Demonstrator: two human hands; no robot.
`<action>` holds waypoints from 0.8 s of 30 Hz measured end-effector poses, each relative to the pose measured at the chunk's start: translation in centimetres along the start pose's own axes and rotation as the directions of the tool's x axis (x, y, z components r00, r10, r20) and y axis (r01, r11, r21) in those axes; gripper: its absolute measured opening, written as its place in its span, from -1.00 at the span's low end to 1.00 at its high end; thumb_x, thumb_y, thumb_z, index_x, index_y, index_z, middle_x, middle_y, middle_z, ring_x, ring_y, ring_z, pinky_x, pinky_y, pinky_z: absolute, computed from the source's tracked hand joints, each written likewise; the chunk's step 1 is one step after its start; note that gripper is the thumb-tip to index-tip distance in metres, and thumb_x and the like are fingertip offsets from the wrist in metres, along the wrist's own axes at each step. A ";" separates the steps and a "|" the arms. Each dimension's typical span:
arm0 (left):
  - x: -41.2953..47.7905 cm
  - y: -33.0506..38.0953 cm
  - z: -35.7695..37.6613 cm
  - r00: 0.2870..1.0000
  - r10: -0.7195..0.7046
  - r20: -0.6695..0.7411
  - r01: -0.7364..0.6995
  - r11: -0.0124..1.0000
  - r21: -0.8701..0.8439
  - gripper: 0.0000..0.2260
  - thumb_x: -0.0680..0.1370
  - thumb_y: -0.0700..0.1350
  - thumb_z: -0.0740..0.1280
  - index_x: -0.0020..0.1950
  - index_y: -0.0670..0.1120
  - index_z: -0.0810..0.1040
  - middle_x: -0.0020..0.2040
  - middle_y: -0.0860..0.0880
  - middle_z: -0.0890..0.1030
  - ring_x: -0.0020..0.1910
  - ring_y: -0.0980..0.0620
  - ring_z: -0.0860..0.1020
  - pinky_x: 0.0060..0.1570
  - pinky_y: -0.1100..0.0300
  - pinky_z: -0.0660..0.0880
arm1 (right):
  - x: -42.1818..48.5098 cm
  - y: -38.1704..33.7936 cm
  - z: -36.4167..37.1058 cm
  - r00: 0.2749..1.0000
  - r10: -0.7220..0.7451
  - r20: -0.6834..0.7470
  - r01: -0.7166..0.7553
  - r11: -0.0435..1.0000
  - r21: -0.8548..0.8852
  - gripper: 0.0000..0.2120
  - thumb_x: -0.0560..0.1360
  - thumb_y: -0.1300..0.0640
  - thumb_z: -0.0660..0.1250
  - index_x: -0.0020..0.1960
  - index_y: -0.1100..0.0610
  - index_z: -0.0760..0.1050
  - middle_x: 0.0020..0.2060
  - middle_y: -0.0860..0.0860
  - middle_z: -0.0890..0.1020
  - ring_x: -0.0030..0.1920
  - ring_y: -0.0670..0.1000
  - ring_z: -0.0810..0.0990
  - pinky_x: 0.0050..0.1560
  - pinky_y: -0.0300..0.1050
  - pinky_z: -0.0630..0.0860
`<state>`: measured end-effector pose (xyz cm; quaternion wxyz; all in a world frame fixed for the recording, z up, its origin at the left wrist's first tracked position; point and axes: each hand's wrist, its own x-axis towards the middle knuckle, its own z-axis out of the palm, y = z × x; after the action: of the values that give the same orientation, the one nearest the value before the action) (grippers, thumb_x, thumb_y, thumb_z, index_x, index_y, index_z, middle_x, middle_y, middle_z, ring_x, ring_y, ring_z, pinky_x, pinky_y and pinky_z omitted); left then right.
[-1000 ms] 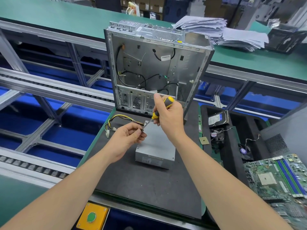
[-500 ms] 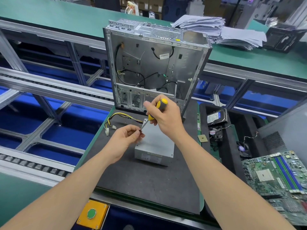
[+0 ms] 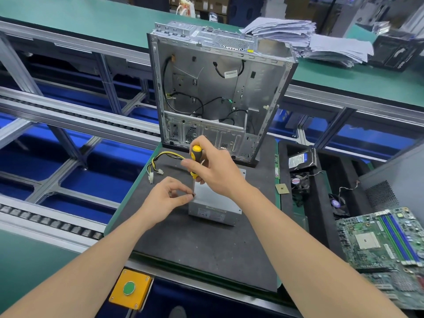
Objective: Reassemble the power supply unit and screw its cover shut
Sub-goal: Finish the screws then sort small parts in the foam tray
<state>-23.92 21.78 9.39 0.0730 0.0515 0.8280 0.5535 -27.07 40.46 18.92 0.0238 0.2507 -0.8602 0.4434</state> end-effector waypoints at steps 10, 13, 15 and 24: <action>0.0 -0.8 0.1 0.998 0.037 -0.049 -0.037 0.999 0.002 -0.84 0.51 -0.08 0.54 -0.08 0.21 0.73 -0.01 0.15 0.62 -0.07 0.13 0.60 -0.01 0.17 0.50 | -0.4 0.0 0.0 0.999 -0.040 0.035 0.042 0.998 -0.050 -0.75 0.61 -0.13 0.40 0.06 -0.11 0.33 -0.31 0.03 0.63 -0.32 0.03 0.66 -0.16 0.13 0.62; 0.2 -1.1 -0.2 0.997 0.062 -0.036 -0.061 0.998 0.030 -0.80 0.53 -0.12 0.51 -0.06 0.23 0.72 0.00 0.15 0.63 -0.08 0.13 0.60 0.01 0.19 0.49 | -0.4 0.2 0.0 0.998 -0.037 0.045 0.039 0.997 -0.063 -0.75 0.61 -0.14 0.41 0.09 -0.10 0.35 -0.29 0.03 0.63 -0.30 0.03 0.67 -0.14 0.14 0.63; 0.3 -1.2 -0.3 0.997 0.074 -0.023 -0.072 0.996 0.050 -0.76 0.55 -0.15 0.49 -0.05 0.23 0.72 0.00 0.15 0.63 -0.05 0.11 0.61 0.05 0.16 0.52 | -0.4 0.2 0.0 0.998 -0.038 0.059 0.042 0.997 -0.069 -0.74 0.60 -0.14 0.41 0.10 -0.10 0.36 -0.27 0.04 0.63 -0.29 0.07 0.67 -0.15 0.17 0.63; 0.6 -0.4 -0.3 0.988 0.152 0.036 -0.154 0.987 0.047 -0.84 0.53 -0.21 0.49 -0.07 0.08 0.71 -0.01 0.08 0.68 -0.05 0.02 0.62 0.01 0.08 0.55 | 0.3 -0.9 -0.1 0.999 0.035 0.009 -0.033 0.982 -0.185 -0.48 0.47 -0.23 0.52 -0.13 0.04 0.25 -0.43 -0.01 0.52 -0.43 0.05 0.61 -0.37 0.03 0.55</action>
<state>-24.55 21.42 9.10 0.0423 0.1256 0.8337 0.5360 -26.99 39.97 19.72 0.0339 0.2356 -0.9018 0.3607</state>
